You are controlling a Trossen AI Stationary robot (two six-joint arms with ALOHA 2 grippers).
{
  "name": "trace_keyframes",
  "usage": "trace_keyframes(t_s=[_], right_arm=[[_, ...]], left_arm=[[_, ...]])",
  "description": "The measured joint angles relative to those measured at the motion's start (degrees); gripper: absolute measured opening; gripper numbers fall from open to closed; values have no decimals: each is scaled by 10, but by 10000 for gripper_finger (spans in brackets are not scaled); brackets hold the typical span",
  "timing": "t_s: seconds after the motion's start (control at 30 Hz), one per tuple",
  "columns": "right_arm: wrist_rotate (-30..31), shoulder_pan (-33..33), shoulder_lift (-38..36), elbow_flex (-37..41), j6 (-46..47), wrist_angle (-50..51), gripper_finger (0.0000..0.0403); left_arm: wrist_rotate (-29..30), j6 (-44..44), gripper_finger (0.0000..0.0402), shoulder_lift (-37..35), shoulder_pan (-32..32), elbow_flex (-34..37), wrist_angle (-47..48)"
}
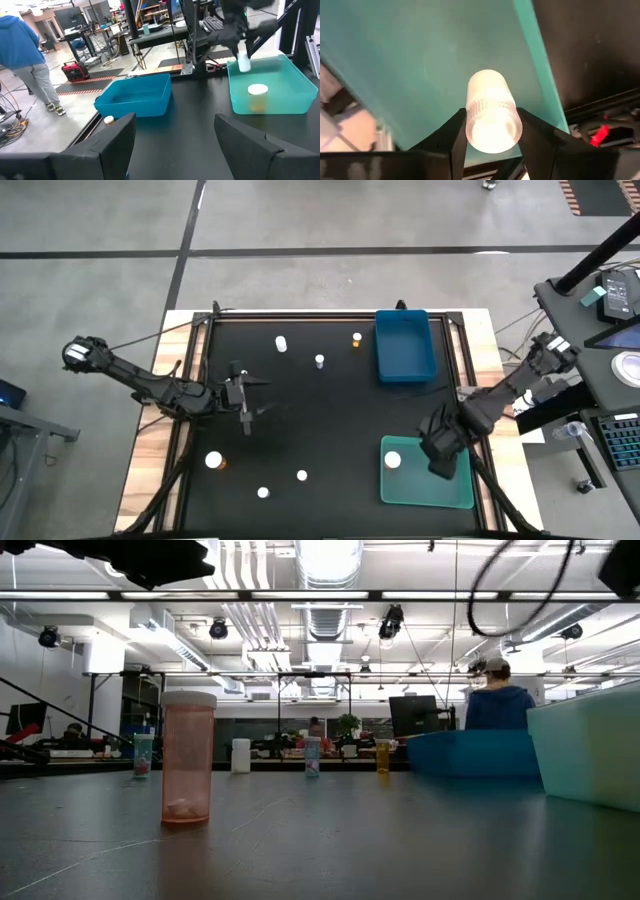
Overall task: Pick and place medicine bottles into bin by pill shape (circle, oval)
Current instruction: Put the bottom white pill bottle into the light green bin
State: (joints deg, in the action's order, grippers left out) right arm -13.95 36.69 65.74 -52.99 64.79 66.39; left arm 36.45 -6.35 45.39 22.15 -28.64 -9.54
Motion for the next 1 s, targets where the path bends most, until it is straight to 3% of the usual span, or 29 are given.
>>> trace_keyframes(t_s=[0.33,0.67,1.0], right_arm=[[-9,47,30,44,14,-14,141],[50,47,30,46,-9,-49,141],[64,47,30,65,9,-86,141]], left_arm=[[0,0,254,0,0,0,0],[0,0,254,0,0,0,0],[0,0,254,0,0,0,-1]])
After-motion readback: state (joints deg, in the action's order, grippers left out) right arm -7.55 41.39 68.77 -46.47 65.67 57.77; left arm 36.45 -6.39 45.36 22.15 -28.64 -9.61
